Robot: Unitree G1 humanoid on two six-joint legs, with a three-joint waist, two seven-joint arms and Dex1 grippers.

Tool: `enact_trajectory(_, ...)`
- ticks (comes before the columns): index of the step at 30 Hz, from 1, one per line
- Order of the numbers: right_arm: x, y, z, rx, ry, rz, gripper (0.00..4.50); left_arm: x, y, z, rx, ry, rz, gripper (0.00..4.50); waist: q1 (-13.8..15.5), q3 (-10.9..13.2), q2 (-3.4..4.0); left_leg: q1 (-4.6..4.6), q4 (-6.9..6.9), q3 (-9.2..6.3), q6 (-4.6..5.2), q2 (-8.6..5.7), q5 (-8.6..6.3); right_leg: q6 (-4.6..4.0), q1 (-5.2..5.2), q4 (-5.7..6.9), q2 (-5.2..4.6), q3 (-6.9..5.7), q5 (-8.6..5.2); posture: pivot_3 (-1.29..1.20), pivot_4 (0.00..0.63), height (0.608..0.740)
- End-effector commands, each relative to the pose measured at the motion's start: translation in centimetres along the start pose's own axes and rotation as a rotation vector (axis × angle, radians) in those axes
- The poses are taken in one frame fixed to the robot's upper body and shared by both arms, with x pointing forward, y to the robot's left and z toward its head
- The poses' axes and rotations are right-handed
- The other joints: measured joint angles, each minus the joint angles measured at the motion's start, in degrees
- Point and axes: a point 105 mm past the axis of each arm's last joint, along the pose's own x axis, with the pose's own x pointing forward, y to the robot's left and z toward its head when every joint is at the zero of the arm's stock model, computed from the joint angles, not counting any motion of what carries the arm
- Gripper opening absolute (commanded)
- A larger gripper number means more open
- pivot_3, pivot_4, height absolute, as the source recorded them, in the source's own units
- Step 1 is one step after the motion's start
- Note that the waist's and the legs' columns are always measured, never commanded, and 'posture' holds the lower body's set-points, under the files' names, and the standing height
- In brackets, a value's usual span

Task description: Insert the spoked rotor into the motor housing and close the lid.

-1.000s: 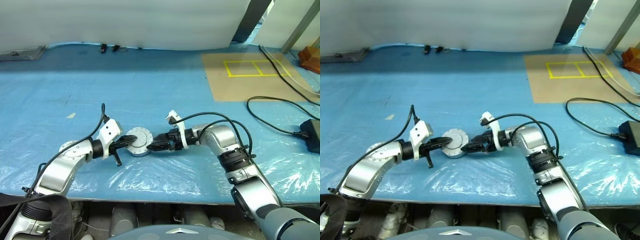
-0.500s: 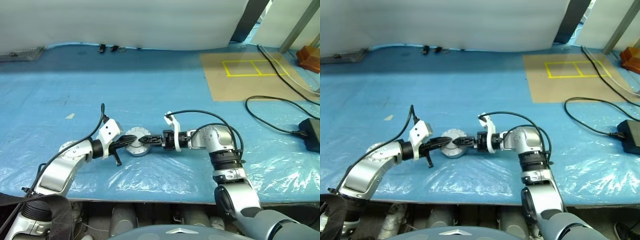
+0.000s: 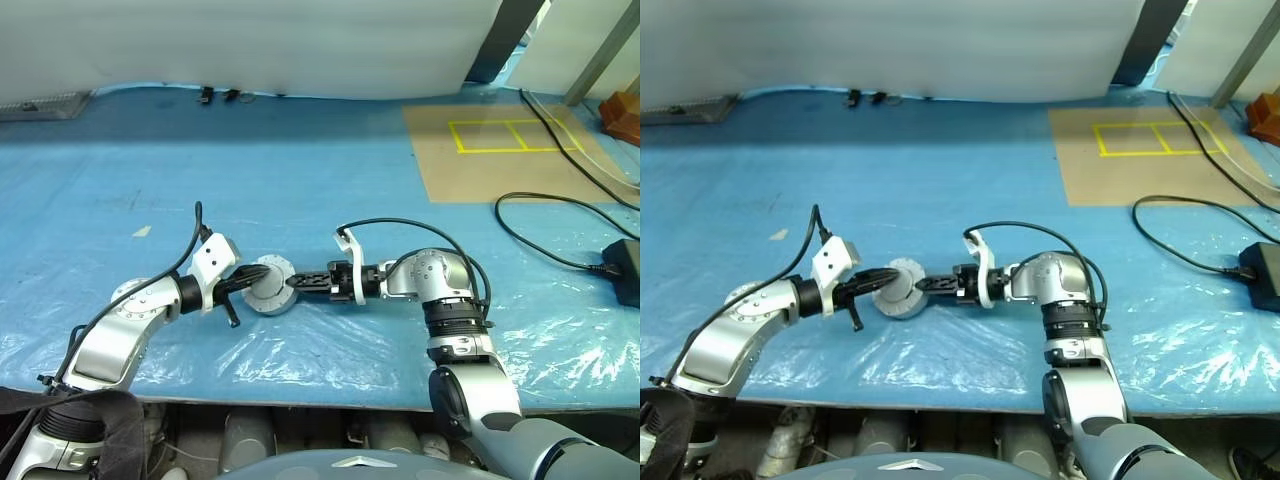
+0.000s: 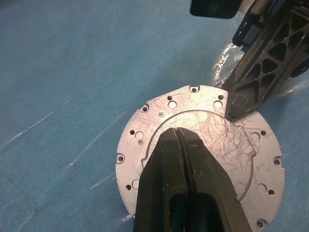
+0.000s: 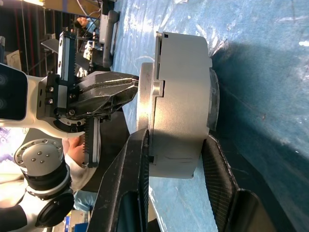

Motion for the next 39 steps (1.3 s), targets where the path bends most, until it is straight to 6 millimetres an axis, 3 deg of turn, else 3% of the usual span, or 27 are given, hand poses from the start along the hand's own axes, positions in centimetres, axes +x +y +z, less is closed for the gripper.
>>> enact_trajectory(1,0.8,1.6,0.4,-0.042,0.003,0.062,1.2,0.3,-0.6,-2.2,-0.058,0.071,-0.007,0.0,0.0,0.0,0.0,0.0,0.0,0.0,0.0,0.0,0.0,0.0,0.0,0.0,0.0,0.0,0.0,0.0,0.15,0.74)
enact_trajectory(7,0.8,1.4,1.0,-0.03,-0.033,0.06,1.2,-0.4,2.1,0.3,-0.253,-0.185,0.177,0.0,-0.24,0.01,0.0,-0.05,0.0,0.02,-0.01,0.01,0.0,-0.02,0.0,0.0,0.0,0.0,0.01,0.0,0.15,0.74)
enact_trajectory(14,0.7,2.5,2.5,0.031,-0.126,0.141,1.2,-2.8,3.8,1.2,-0.472,-0.391,0.295,0.0,-0.08,0.08,-0.12,-0.51,0.01,0.03,-0.03,0.04,0.02,-0.13,-0.6,0.07,0.07,-0.01,0.02,0.0,0.15,0.74)
enact_trajectory(16,0.5,3.0,3.4,0.059,-0.181,0.183,1.2,-3.8,4.7,0.5,-0.576,-0.45,0.358,0.0,-0.01,0.11,-0.17,-0.55,0.01,0.05,-0.03,0.02,0.02,-0.12,-0.61,0.05,0.06,-0.02,0.02,0.0,0.15,0.74)
enact_trajectory(20,0.2,3.7,5.2,0.109,-0.287,0.236,1.2,-4.7,4.3,-0.9,-0.729,-0.499,0.377,0.0,0.0,0.14,-0.21,-0.61,0.03,0.19,-0.04,0.03,0.02,-0.13,-0.68,0.07,0.07,-0.02,0.02,0.0,0.15,0.74)
enact_trajectory(23,0.0,3.9,6.2,0.131,-0.34,0.252,1.2,-5.0,4.4,-1.1,-0.795,-0.539,0.404,0.56,0.35,0.15,-0.25,-0.6,0.04,0.45,-0.03,0.04,0.02,-0.13,-0.68,0.07,0.06,-0.04,0.02,0.0,0.15,0.74)
enact_trajectory(30,0.0,4.2,7.5,0.13,-0.418,0.253,1.2,-5.3,4.7,0.1,-0.911,-0.689,0.407,2.94,0.39,0.18,-0.28,-0.62,0.04,0.47,-0.04,0.04,0.02,-0.12,-0.68,0.05,0.06,-0.04,0.02,0.0,0.15,0.74)
enact_trajectory(34,0.1,4.4,8.0,0.123,-0.443,0.267,1.2,-5.1,4.8,-0.2,-0.998,-0.721,0.419,4.27,0.26,0.22,-0.34,-0.62,0.04,0.47,-0.04,0.05,0.02,-0.12,-0.69,0.07,0.07,-0.04,0.02,0.0,0.15,0.74)
enact_trajectory(35,0.0,4.5,8.0,0.121,-0.445,0.272,1.2,-4.9,4.9,-0.4,-1.036,-0.722,0.424,4.48,0.14,0.23,-0.37,-0.62,0.04,0.48,-0.04,0.05,0.02,-0.11,-0.69,0.06,0.07,-0.04,0.02,0.0,0.15,0.74)
enact_trajectory(39,0.1,5.0,8.0,0.096,-0.434,0.292,1.2,-3.6,3.7,0.3,-1.164,-0.715,0.303,4.48,0.11,0.25,-0.4,-0.63,0.04,0.48,-0.04,0.05,0.02,-0.1,-0.69,0.06,0.08,-0.04,0.03,0.0,0.15,0.74)
